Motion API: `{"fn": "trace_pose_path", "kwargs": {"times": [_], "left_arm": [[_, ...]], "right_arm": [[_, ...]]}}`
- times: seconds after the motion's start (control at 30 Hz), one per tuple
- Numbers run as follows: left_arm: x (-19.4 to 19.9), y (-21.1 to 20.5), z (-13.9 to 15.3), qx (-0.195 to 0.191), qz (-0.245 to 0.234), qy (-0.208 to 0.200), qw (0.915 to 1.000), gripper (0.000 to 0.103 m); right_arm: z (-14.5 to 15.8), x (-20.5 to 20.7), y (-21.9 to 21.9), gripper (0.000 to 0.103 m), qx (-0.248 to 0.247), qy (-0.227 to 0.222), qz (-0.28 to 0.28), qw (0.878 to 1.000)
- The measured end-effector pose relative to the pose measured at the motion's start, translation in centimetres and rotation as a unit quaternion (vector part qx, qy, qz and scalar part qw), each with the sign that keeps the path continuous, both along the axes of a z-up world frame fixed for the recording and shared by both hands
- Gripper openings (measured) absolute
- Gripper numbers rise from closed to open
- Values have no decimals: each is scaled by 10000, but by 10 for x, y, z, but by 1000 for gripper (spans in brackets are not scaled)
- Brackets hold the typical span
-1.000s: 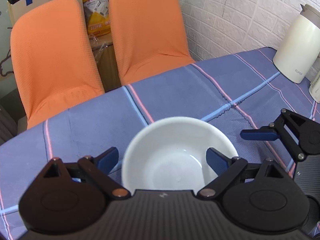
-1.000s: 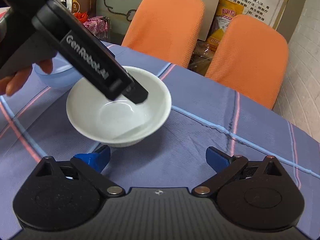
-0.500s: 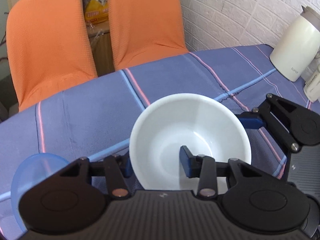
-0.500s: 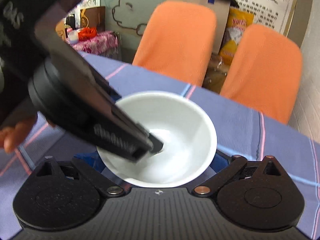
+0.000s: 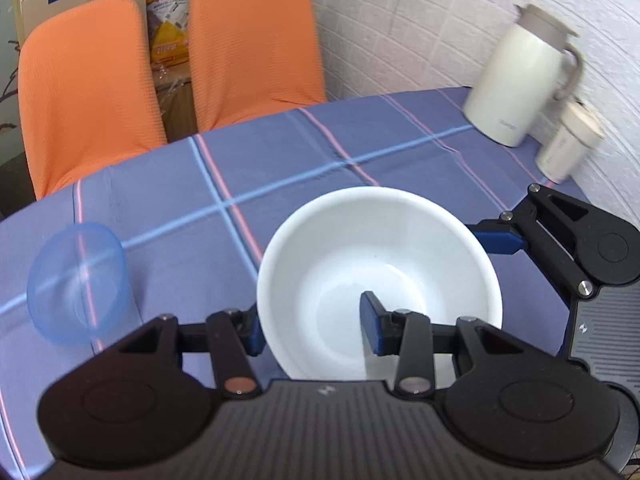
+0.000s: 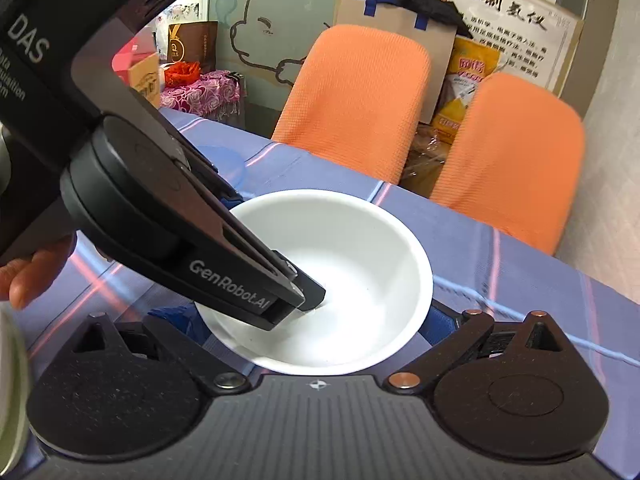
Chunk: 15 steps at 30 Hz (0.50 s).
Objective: Organize plates and bowls
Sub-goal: 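Grasp the rim of the white bowl with the left tool, then lower the white bowl into the steel bowl and open the left tool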
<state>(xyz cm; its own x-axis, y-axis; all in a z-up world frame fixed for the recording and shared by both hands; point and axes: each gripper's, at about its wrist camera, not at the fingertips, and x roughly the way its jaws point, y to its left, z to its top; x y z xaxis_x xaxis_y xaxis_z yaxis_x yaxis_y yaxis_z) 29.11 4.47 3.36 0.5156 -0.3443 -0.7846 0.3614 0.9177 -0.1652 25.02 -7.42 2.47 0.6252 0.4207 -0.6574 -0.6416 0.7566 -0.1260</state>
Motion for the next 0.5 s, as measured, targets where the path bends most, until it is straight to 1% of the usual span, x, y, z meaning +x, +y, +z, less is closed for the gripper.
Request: {"fn": "trace_pose_path", "kwargs": {"times": [0.13, 0.27, 0.4, 0.5], "left_arm": [[-54, -20, 6, -17, -137, -45, 9999, 41], [-100, -35, 3, -18, -274, -69, 9996, 43], [-127, -45, -10, 45, -367, -24, 9993, 43], [-138, -48, -20, 66, -389, 32, 9992, 43]], "right_arm": [[16, -45, -20, 88, -6, -8, -71, 10000], [23, -101, -26, 88, 67, 57, -116, 9999], [20, -143, -32, 90, 194, 149, -149, 9996], [13, -160, -34, 90, 164, 213, -174, 9995]]}}
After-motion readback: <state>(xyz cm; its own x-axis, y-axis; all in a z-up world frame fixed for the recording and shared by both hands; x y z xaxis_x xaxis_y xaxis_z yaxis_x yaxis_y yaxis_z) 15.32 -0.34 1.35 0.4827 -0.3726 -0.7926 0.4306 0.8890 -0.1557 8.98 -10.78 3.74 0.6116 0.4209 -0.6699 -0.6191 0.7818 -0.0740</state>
